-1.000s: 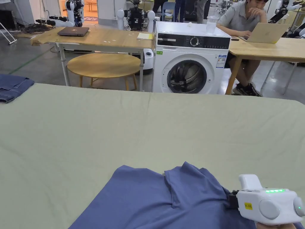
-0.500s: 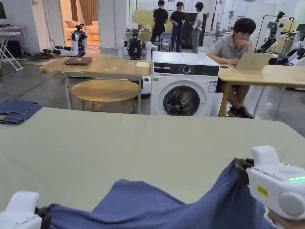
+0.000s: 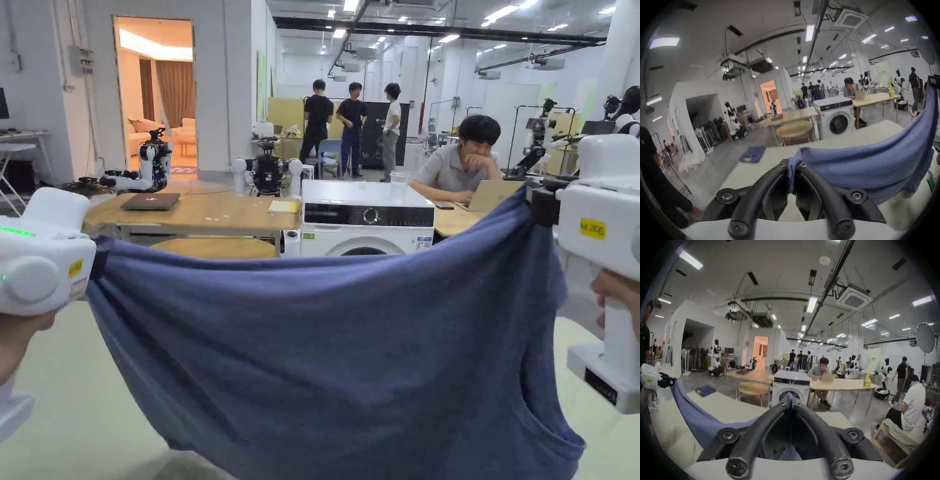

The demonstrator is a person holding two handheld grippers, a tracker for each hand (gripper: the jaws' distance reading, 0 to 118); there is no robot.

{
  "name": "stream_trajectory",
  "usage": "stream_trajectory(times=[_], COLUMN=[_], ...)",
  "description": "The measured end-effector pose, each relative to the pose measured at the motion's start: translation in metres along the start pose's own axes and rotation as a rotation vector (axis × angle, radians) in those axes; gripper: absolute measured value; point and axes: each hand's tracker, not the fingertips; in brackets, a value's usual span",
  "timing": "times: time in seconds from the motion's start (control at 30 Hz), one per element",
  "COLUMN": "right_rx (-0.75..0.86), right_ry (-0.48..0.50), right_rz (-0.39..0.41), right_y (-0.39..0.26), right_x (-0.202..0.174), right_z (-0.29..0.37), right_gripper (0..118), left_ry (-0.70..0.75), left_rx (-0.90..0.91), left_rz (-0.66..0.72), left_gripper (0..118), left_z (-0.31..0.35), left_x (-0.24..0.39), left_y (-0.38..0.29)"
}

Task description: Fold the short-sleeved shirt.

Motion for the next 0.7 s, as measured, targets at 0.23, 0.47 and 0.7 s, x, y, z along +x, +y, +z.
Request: stream_trajectory(times=[0.23,0.47,0.7], right_rx=[0.115,0.132,-0.023], right_ry=[-0.012,-0.003,-0.019], right_rz=[-0.053,-0.055,-0.067], right_y=[0.065,0.062,-0.038], right_x=[-0.001,-0.007,-0.009], right_z=[-0.023,-0.045,-0.077], right_gripper=[1,1,1], left_ry=[0.049,0.055,0.012], left_rx=[0.097,0.127,-0.022], left_rz=[0.043,0.059,0.114], left_gripper=[1,1,1], left_z=[-0.015,-0.027,-0.071], left_x=[-0.026,-0.034,-0.002], left_y=[0.08,0.087,-0.014])
